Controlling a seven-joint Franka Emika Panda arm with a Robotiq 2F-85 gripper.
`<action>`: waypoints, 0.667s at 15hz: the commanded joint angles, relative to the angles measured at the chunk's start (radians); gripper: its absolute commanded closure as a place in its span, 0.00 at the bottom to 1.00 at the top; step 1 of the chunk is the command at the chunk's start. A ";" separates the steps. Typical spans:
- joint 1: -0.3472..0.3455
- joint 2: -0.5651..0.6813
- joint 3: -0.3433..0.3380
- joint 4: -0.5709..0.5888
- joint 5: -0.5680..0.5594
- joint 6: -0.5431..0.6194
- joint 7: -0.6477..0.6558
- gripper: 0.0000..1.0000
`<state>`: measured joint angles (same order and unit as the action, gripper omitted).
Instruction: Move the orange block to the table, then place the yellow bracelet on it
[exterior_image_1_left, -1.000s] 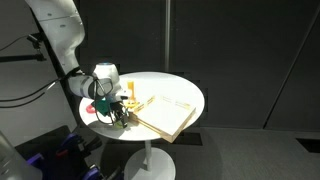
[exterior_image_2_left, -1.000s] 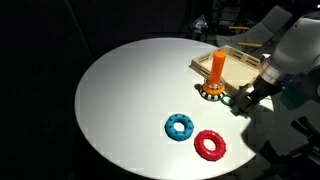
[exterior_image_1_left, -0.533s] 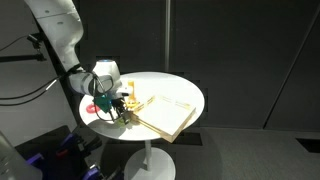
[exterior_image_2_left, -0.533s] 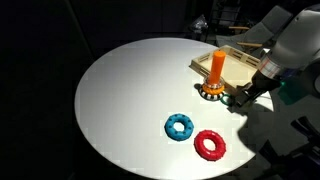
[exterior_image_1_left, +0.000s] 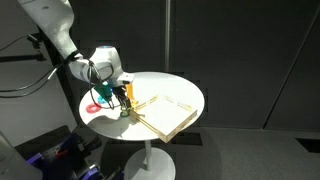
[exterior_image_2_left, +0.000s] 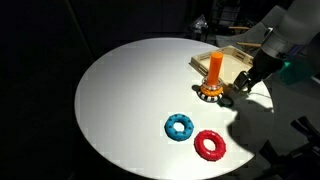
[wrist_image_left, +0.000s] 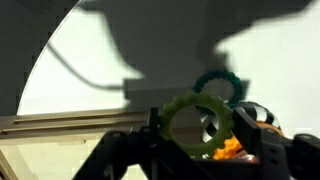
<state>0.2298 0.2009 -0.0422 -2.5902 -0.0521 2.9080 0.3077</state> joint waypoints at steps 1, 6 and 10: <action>-0.042 -0.062 0.043 0.028 0.039 -0.064 -0.023 0.51; -0.063 -0.084 0.071 0.077 0.062 -0.059 -0.018 0.51; -0.068 -0.098 0.097 0.110 0.100 -0.051 -0.020 0.51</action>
<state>0.1802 0.1290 0.0258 -2.5051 0.0123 2.8804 0.3070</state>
